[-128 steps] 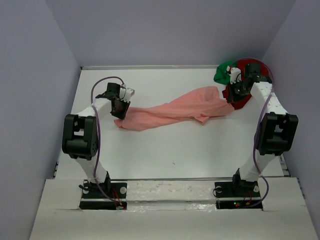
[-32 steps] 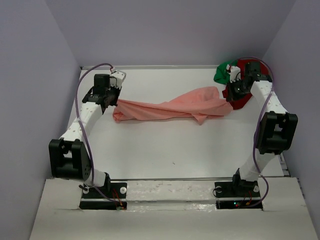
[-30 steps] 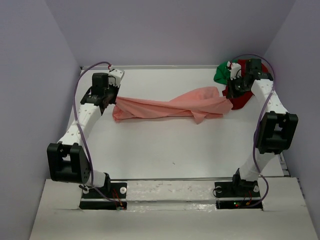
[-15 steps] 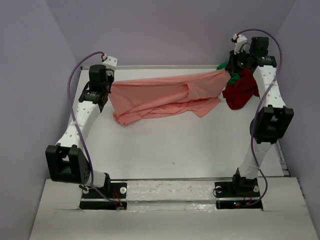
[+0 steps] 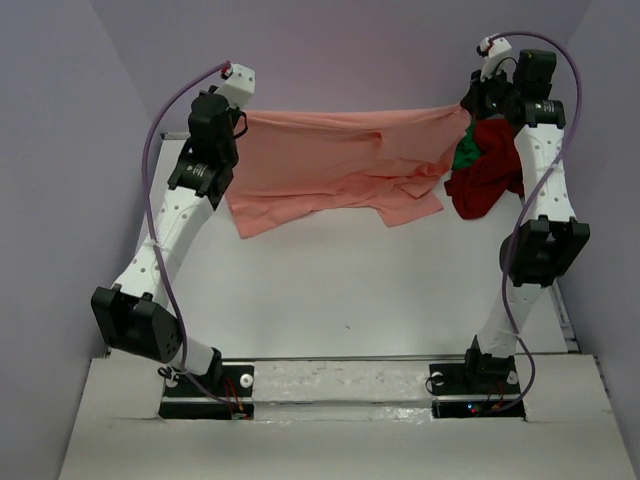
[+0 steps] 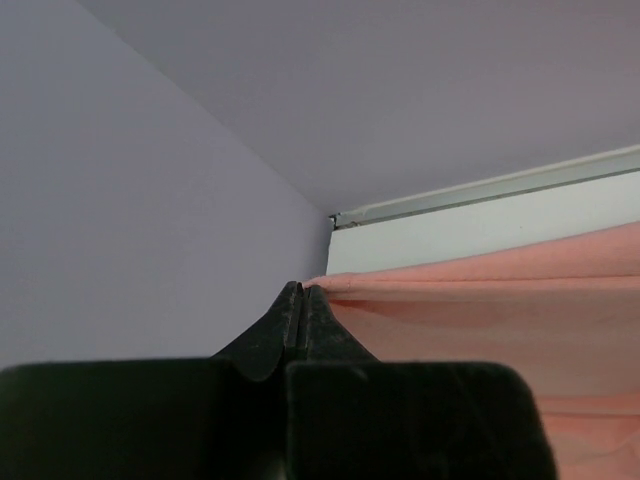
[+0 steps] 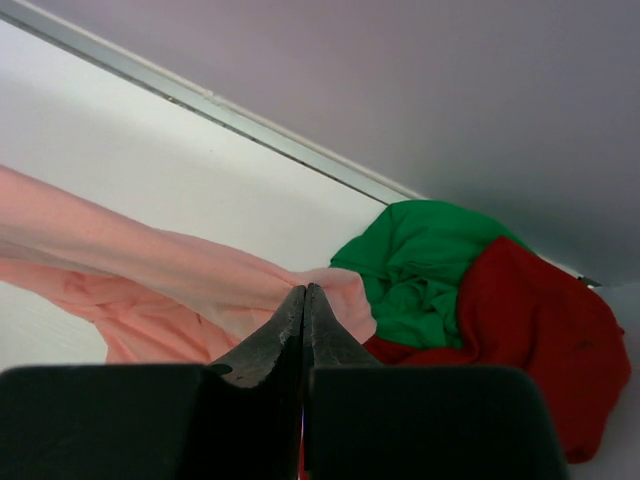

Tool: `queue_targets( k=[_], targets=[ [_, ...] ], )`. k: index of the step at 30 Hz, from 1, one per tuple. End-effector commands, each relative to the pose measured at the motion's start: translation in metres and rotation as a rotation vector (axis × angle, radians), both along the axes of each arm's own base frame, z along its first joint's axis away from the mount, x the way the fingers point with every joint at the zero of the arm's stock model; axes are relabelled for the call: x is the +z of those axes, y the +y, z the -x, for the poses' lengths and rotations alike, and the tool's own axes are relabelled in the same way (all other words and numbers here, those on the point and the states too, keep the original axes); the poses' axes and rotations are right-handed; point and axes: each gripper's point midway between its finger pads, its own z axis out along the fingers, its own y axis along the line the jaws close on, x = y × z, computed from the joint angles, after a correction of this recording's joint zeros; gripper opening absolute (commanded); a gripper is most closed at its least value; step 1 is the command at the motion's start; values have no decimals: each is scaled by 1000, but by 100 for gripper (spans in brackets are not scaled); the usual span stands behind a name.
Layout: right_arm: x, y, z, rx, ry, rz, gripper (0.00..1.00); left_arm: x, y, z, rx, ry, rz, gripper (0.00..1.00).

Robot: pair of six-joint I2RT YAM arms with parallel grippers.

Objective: Fold and stack the t-shirts
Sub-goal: Flatten out the tshirt

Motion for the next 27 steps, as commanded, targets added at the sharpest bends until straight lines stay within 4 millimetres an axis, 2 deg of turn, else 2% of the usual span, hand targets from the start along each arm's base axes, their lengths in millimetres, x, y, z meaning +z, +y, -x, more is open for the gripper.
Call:
queue_targets(
  k=[1,6,9,10,11,12,13,14,15,16,17,19,20,23,27],
  targets=[
    [100,-1,25,-7,-249,18,0,54,17,25,119,-141,-88,0],
    [139,1,57,-17,-327,32,0,83,26,52,123,-205,-61,0],
    [151,4,78,-13,-349,31,0,100,31,67,84,-245,-9,0],
    [157,6,92,-11,-364,27,0,100,31,70,67,-239,16,0],
    [159,8,99,-8,-368,24,0,108,34,81,50,-266,36,0],
    [160,8,106,-9,-373,22,0,108,31,84,8,-263,40,0],
    [165,10,121,-10,-383,24,0,108,32,90,-7,-264,49,0],
    [166,10,129,-13,-388,25,0,115,32,104,-25,-290,69,0],
    [168,11,137,-14,-396,30,0,116,31,109,-50,-287,72,0],
    [171,12,155,-17,-408,33,0,119,31,116,-64,-293,77,0],
    [173,13,164,-18,-418,35,0,127,32,129,-80,-318,86,0],
    [176,17,185,-10,-434,35,0,132,36,142,-88,-335,97,0],
    [182,19,204,-11,-459,35,0,136,42,153,-82,-353,98,0],
    [199,20,236,-32,-507,33,0,140,42,171,-119,-375,97,0],
    [220,16,261,-64,-566,39,0,151,44,190,-160,-413,150,0]
  ],
)
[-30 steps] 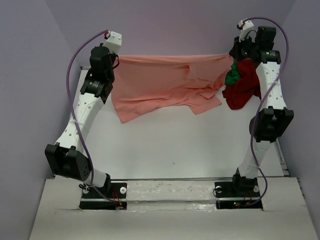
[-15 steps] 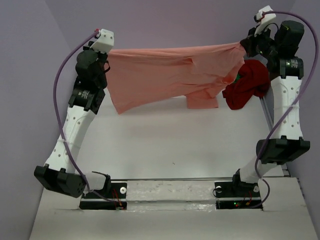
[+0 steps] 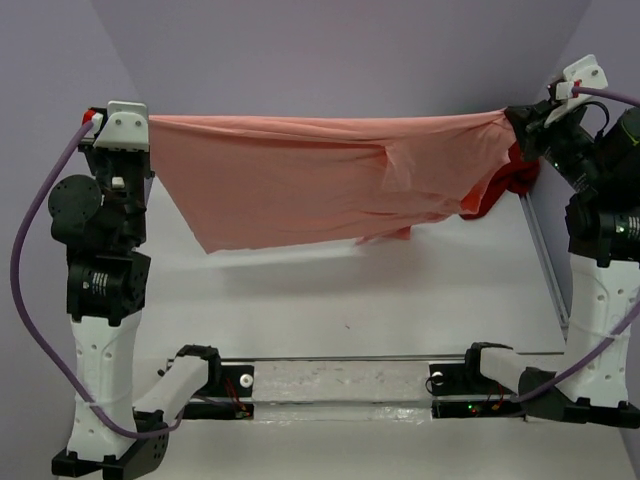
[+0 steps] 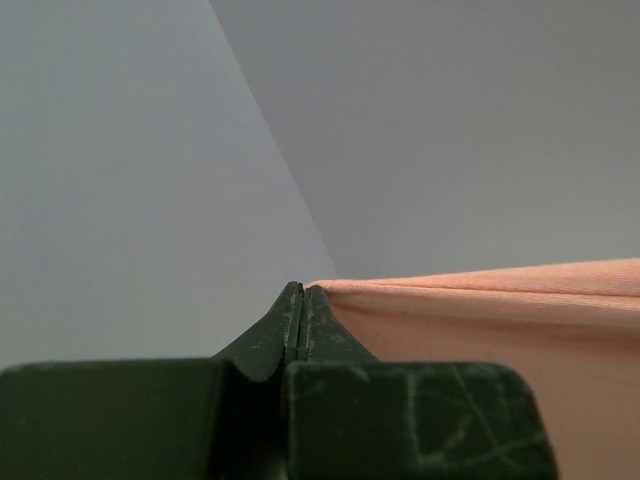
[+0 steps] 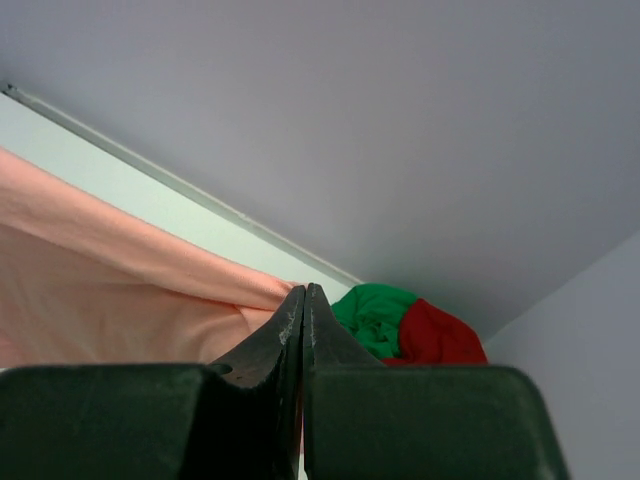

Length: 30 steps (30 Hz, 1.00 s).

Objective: Fold and stack the t-shirts
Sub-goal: Flatten out the tshirt

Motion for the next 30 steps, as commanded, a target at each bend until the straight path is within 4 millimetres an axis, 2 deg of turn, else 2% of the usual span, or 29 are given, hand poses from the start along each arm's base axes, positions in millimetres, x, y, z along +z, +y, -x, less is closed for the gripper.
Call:
queue_targets(
  k=[1,3,7,10,11,12,13,14,16,17,18,19,20,21,22,23,24,25,26,27,28,29,30],
  targets=[
    [39,-10,25,-63,-120,-6,0,11,-2,14,-60,-43,40,0],
    [46,-10,28,-67,-138,-6,0,19,1,21,-65,-65,41,0],
    [61,-16,18,-89,-161,-15,0,26,2,23,-79,-78,46,0],
    [58,-17,-3,-79,-145,-24,0,24,1,11,-79,-69,42,0],
    [49,-18,-20,-75,-120,-25,0,23,3,7,-71,-69,39,0],
    [41,-19,-31,-71,-98,-25,0,11,4,-9,-62,-32,32,0],
    [34,-20,-41,-69,-80,-27,0,8,5,-17,-56,-29,29,0],
    [13,-22,-63,-64,-36,-29,0,-10,5,-36,-51,15,26,0],
    [-11,-24,-85,-58,12,-28,0,-26,6,-56,-48,50,18,0],
    [-21,-25,-96,-56,30,-27,0,-41,5,-73,-51,93,18,0],
    [-53,-28,-118,-54,97,-27,0,-54,4,-85,-54,109,14,0],
    [-68,-29,-128,-54,125,-27,0,-67,4,-95,-53,132,15,0],
    [-79,-30,-140,-51,133,-24,0,-94,6,-116,-43,182,16,0],
    [-111,-33,-159,-50,194,-29,0,-103,7,-127,-34,192,16,0],
    [-123,-33,-169,-44,212,-31,0,-117,8,-140,-27,221,18,0],
    [-134,-34,-181,-38,227,-33,0,-153,10,-164,-18,294,21,0],
    [-173,-32,-203,-11,310,-54,2,-161,17,-176,26,283,27,0],
    [-175,-30,-215,5,319,-60,24,-177,19,-189,40,304,39,0],
    [-190,-29,-226,18,356,-74,56,-191,24,-200,70,317,68,8],
    [-206,-29,-236,24,388,-87,89,-225,35,-218,150,368,85,23],
    [-219,-31,-247,18,414,-98,100,-239,39,-227,179,377,88,45],
    [-237,-31,-261,27,446,-111,100,-240,43,-236,206,338,94,62],
    [-246,-30,-262,40,470,-107,100,-261,45,-248,225,369,83,71]
  ],
)
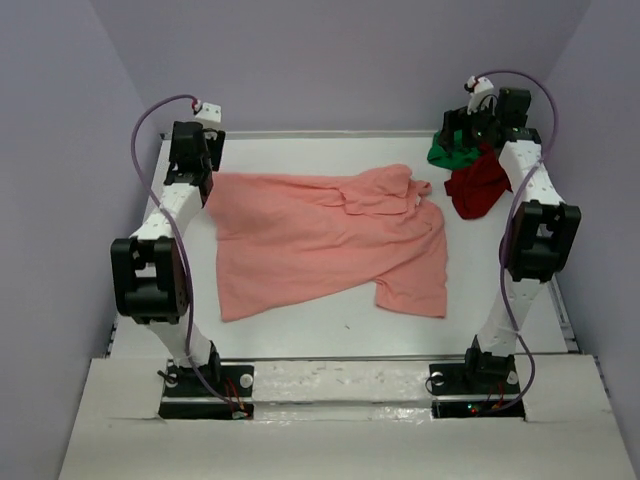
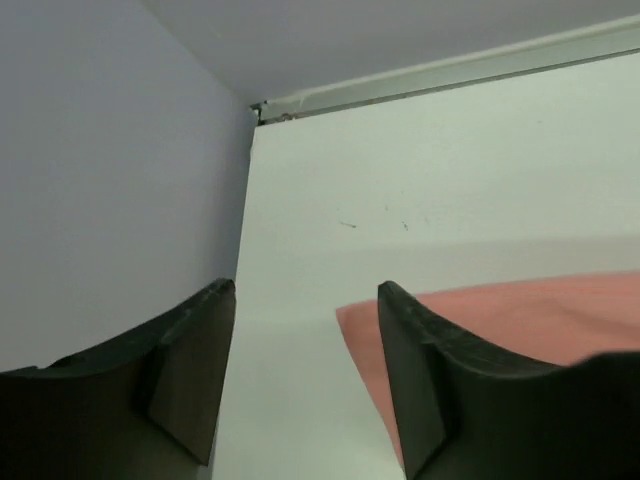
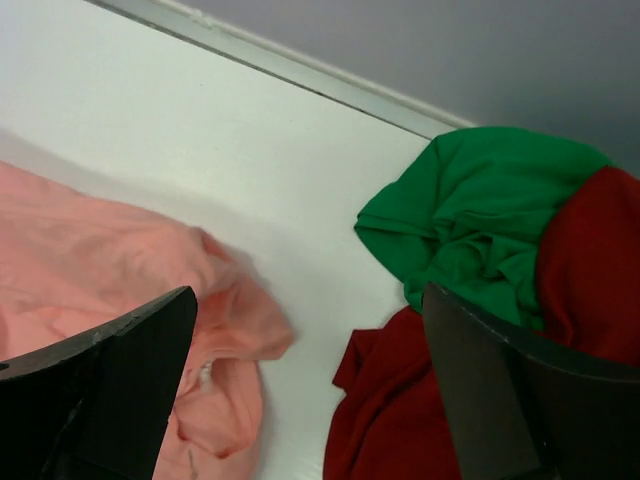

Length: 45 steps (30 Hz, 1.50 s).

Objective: Fold and stack the t-shirts
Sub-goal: Flatten out the tshirt

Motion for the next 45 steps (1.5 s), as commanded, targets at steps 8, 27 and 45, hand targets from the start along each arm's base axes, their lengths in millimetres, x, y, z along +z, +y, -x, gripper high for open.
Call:
queue_targets(
  k=[8,27,45],
  targets=[
    [33,17,46,99,-46,-25,100,48,13,-11,158,-220,-64,99],
    [-65,29,271,80,475,7,100,-77,-59,193,-352,497,38,99],
    [-173,26,238,77,805,-65,84,-123,-66,224,-386,633,88,99]
  ],
)
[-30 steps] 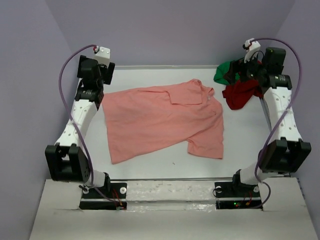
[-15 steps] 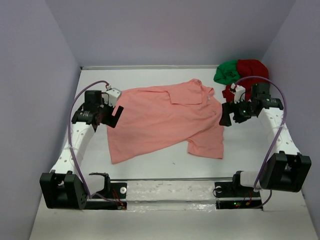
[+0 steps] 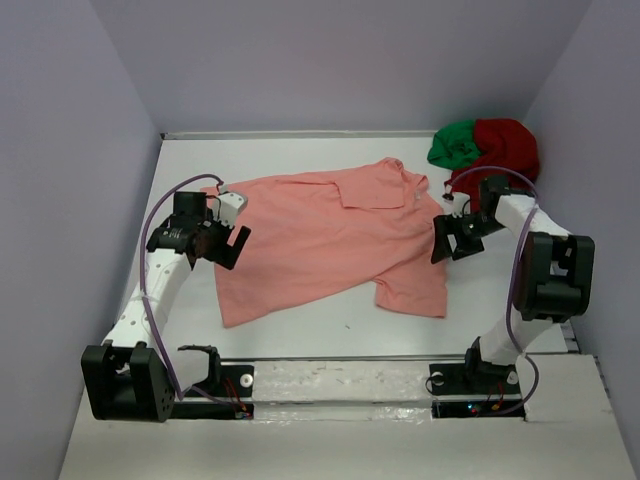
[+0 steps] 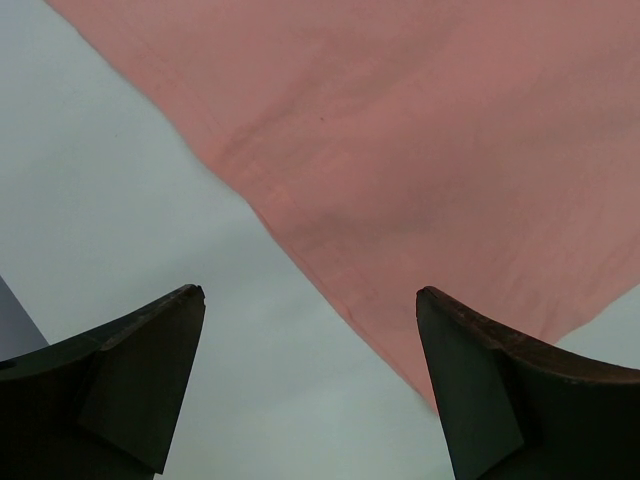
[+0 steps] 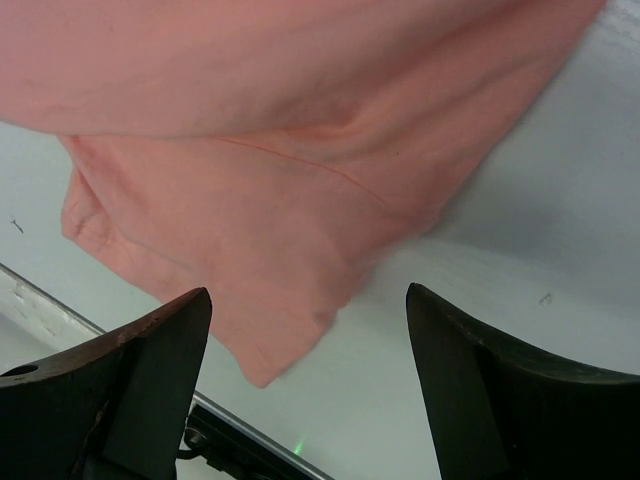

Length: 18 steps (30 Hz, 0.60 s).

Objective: Fold and stack the t-shirts
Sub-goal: Flatten out the tshirt

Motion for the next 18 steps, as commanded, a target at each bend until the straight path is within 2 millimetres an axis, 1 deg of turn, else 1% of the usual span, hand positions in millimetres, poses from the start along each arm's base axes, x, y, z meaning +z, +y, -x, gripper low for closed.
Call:
queue_targets(
  k=[1,6,10,12,13,15,18],
  targets=[
    [13,0,-34,1,-84,-27,83,6,-1,2,-5,-23,3,99],
    [7,-2,-56,13,-94,-32,83,4,3,2,14,-21,-9,99],
    [-1,-8,-69,5,-101,-1,83,4,5,3,25,-24,-18,99],
    [-4,-9,-72,6,-95,0,83,5,6,3,33,-24,-18,99],
    [-9,-9,-72,3,-79,-3,83,6,6,2,34,-25,-19,99],
    [-11,-9,-76,1,-77,-3,82,8,6,2,39,-25,-17,99],
    [-19,-9,-76,-9,-53,-8,81,13,7,1,41,-33,-23,99]
  ],
)
